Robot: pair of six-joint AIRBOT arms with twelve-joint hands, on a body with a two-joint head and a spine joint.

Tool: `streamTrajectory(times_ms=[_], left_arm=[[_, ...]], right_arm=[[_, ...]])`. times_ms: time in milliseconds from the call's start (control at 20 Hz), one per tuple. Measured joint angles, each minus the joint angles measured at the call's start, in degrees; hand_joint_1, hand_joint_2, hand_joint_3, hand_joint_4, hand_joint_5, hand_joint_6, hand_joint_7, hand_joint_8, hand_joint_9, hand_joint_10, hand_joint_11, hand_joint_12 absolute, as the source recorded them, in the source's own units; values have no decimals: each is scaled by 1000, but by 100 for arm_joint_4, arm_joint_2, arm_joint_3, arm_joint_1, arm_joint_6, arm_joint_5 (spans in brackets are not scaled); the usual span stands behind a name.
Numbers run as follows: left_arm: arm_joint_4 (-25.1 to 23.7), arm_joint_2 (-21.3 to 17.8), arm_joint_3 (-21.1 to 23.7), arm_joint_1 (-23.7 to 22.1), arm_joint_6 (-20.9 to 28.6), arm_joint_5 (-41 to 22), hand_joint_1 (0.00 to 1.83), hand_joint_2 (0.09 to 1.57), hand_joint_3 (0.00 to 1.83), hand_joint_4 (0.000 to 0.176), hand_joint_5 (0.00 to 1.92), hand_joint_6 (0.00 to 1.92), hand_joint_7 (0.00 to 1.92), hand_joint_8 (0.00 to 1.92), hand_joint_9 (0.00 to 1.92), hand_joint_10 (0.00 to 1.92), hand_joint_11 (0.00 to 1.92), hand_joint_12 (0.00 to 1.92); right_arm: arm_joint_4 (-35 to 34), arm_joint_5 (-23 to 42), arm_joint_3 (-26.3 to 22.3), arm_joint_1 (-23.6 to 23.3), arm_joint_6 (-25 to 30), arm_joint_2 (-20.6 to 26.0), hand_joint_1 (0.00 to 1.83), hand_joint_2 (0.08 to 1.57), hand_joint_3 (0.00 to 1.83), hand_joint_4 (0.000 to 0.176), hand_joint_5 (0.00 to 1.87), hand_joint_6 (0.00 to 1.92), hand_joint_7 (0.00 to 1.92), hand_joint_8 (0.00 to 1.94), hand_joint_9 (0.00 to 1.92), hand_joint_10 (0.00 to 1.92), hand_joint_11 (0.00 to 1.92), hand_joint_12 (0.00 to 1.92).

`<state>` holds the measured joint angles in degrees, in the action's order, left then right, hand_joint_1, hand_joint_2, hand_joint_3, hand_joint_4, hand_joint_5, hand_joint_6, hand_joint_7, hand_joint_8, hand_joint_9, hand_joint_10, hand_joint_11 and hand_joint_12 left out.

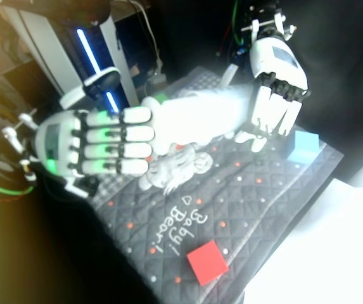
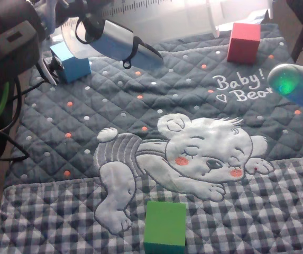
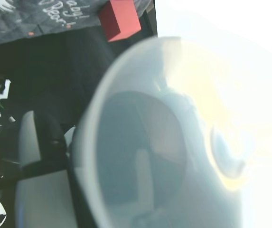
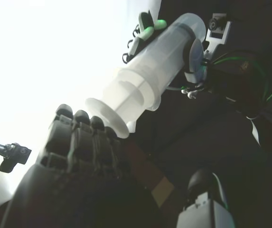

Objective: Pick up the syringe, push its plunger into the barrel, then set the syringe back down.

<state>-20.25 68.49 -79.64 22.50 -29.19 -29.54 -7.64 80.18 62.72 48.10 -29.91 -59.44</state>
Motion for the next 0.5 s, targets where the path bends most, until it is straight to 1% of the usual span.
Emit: streamTrajectory(times_ms=[100, 200, 350, 500], left_arm=[[-28, 35, 0, -17, 7, 24, 1513, 1126, 0, 128, 1106, 1921, 1292, 1921, 1396, 1921, 1436, 1921], [-57, 46, -24, -46, 11, 59, 1486, 1133, 0, 130, 1110, 1921, 1324, 1921, 1436, 1921, 1475, 1921], [-92, 61, -31, -72, 4, 81, 1541, 1116, 0, 134, 1092, 1921, 1344, 1921, 1459, 1921, 1501, 1921], [-109, 90, -42, -98, 4, 98, 1557, 1109, 0, 137, 1100, 1921, 1357, 1921, 1480, 1921, 1532, 1921]], right_arm=[[-13, 4, 17, 0, 13, 0, 0, 918, 0, 0, 0, 0, 0, 0, 0, 0, 0, 0], [-15, 2, 15, 0, 13, 0, 0, 902, 0, 0, 0, 0, 0, 0, 0, 0, 0, 0], [-28, 0, 17, 0, 13, -2, 0, 873, 0, 0, 1, 0, 0, 0, 0, 0, 0, 0], [-11, -9, 17, 0, 15, -17, 0, 902, 0, 0, 0, 0, 0, 0, 0, 0, 0, 0]])
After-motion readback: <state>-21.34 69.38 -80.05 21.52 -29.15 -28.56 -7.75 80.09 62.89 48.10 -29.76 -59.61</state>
